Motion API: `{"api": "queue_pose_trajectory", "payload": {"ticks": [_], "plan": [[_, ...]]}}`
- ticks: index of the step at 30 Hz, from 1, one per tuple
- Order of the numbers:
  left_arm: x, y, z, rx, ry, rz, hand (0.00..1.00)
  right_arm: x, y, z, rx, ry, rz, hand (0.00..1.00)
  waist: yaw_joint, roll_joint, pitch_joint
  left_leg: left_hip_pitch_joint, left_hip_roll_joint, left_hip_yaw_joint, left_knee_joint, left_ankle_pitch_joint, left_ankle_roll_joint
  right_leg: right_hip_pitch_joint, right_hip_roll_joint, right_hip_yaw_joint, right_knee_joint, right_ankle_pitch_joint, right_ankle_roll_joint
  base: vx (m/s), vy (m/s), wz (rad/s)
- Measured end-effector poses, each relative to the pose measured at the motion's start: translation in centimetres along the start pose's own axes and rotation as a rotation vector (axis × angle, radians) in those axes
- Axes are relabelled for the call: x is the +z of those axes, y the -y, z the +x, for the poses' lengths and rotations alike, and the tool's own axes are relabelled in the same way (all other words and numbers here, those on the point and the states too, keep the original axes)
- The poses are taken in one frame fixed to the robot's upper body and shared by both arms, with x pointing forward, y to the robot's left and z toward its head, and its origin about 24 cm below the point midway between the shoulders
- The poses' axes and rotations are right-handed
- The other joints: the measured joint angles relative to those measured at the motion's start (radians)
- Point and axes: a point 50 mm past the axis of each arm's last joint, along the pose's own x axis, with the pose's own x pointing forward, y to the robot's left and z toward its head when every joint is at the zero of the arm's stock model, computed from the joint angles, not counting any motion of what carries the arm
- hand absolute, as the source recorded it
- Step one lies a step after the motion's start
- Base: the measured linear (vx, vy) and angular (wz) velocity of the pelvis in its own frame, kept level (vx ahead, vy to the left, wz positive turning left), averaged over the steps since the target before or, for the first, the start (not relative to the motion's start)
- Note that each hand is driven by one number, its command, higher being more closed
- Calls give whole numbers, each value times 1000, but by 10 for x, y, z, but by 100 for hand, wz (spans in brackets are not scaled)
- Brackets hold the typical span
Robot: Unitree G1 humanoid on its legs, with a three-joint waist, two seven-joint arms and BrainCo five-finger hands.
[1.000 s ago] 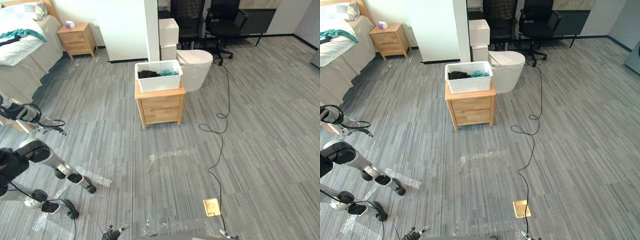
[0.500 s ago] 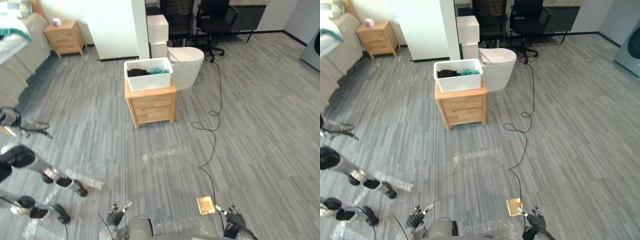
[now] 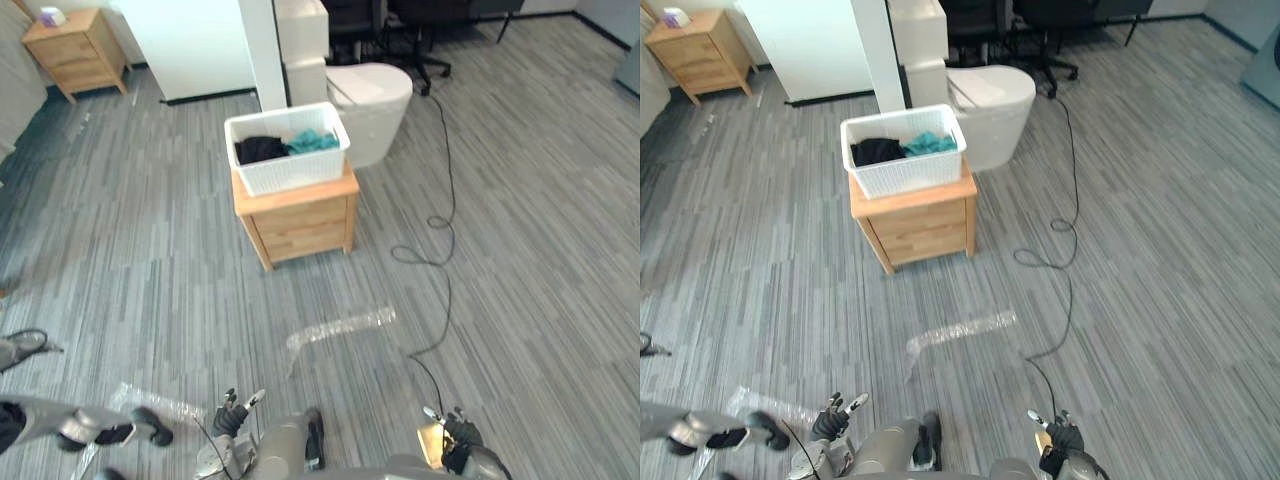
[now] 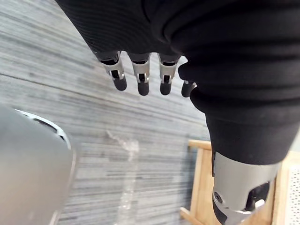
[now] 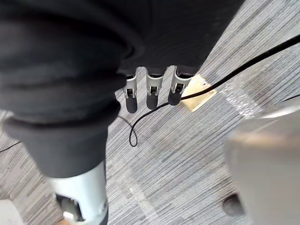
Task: Pick up the laundry basket with both hands and put the clothes into the washing machine.
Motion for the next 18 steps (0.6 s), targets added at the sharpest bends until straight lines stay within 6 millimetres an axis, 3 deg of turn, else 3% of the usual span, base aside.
{"api": "queue_pose_trajectory", "payload": {"ticks": [2,3,4,5,6,7,9,11,13,14,15,16,18], "plan": [[0,1,-1,-7,4,4,0,5,-2,0,17,22,1,0,-8,19,4,135,-1,-35,-80,-3,5,-83,-20,-86,27,-29,-108,524,62,28],[7,3,1,-14,29,1,0,11,-5,1,27,45,1,0,-7,25,8,192,7,-46,-126,-3,4,-131,-22,-120,-69,-45,-136,438,1,31],[9,4,1,-17,39,-1,0,13,-6,1,29,53,2,0,-7,28,11,213,10,-57,-142,-3,4,-149,-22,-130,-138,-49,-144,494,-72,45],[12,7,2,-23,50,-4,0,19,-7,2,33,74,4,0,-10,34,15,241,22,-76,-160,-4,-1,-176,-17,-128,-309,-46,-146,401,-92,63],[13,9,2,-27,55,-7,0,24,-7,2,32,94,6,0,-12,39,14,260,45,-89,-164,-20,-32,-186,-11,-117,-503,-2,-151,390,-107,64],[14,9,2,-27,56,-7,0,24,-6,2,30,97,9,0,-11,42,15,273,56,-90,-171,-31,-50,-187,-9,-98,-597,36,-149,401,-153,55],[9,0,0,4,44,-13,0,23,-11,2,40,91,19,0,-5,6,5,323,73,-113,-195,-75,-118,-188,-17,-17,-842,241,-135,510,-273,42],[4,-9,-3,37,31,-27,0,20,-10,1,35,83,20,0,-9,-4,-9,363,106,-147,-206,-103,-151,-171,3,-14,-822,360,-135,359,-289,37],[-1,-2,-4,45,19,-72,0,21,-5,1,21,85,26,0,-1,52,-19,346,186,-193,-127,-104,-182,-167,65,-74,-751,284,-199,469,-391,41],[-2,-2,-4,54,16,-90,0,22,-5,1,19,89,33,0,-2,58,-20,320,201,-202,-69,-95,-195,-160,75,-88,-739,273,-207,460,-425,53],[-3,0,-4,71,16,-125,0,21,-6,1,23,89,38,0,-10,71,-19,230,228,-234,110,-62,-211,-132,89,-130,-729,246,-233,424,-419,54],[-2,0,-4,82,20,-146,0,16,-7,0,22,76,43,0,-6,71,-12,147,260,-243,300,18,-209,-80,109,-158,-741,223,-253,335,-324,57],[-4,-3,-5,90,15,-144,0,13,-7,-1,21,69,42,0,9,69,-4,71,301,-205,482,13,-207,21,130,-183,-799,214,-275,307,-247,29]]}}
